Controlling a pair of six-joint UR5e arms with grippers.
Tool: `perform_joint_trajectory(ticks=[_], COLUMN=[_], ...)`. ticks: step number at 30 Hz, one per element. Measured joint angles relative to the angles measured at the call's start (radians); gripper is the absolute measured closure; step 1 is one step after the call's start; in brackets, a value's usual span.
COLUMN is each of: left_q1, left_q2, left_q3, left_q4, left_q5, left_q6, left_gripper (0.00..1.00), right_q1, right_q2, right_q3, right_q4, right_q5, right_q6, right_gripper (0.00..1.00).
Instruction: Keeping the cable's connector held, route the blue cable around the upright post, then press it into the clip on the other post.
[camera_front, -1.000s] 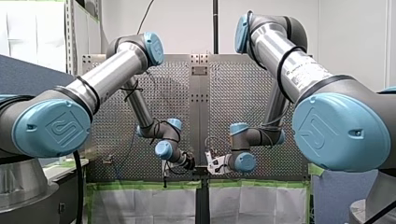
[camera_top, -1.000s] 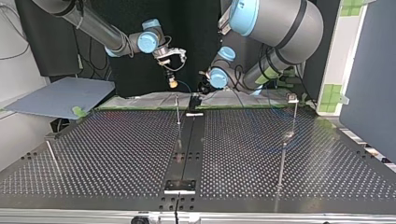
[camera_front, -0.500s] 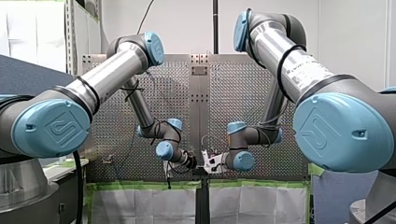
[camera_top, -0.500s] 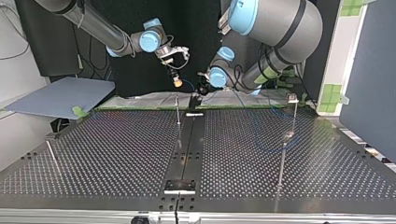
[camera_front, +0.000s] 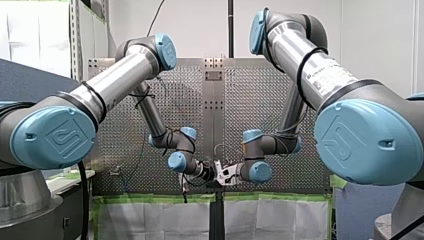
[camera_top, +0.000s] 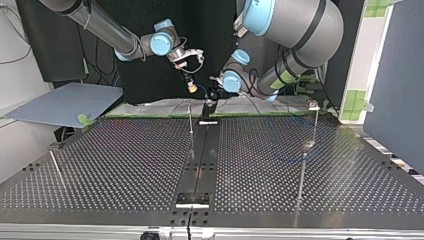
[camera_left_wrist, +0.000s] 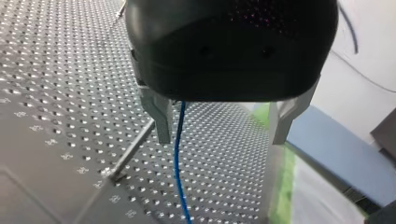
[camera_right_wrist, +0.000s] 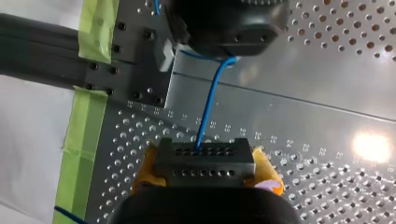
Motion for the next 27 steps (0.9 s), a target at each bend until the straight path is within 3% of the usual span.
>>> perform_joint_trajectory(ticks=[7,13,21,27], left_q1=[0.002,0.006,0.010,0.020], left_q2=[0.000,0.000,0.001,0.001], left_q3=[0.000,0.000,0.000,0.000], left_q4=[0.051,0.066,0.080,0.085], left_q5=[-0.012,-0.029,-0.090,-0.106], left_q6=[-0.025,-0.005,0.061,0.094], left_gripper=[0.00,0.00,0.00,0.00], right_q1=[0.011,0.020,0.028,0.029], right_q2=[-0.010,-0.022,-0.024,-0.023], right_q3=[0.000,0.000,0.000,0.007], right_q4=[0.003,0.005,0.005,0.007], right_q5=[-0.027,-0.034,-0.011,0.016], right_q6=[0.001,0.007,0.054,0.061], right_gripper=[1.00,1.00,1.00,1.00])
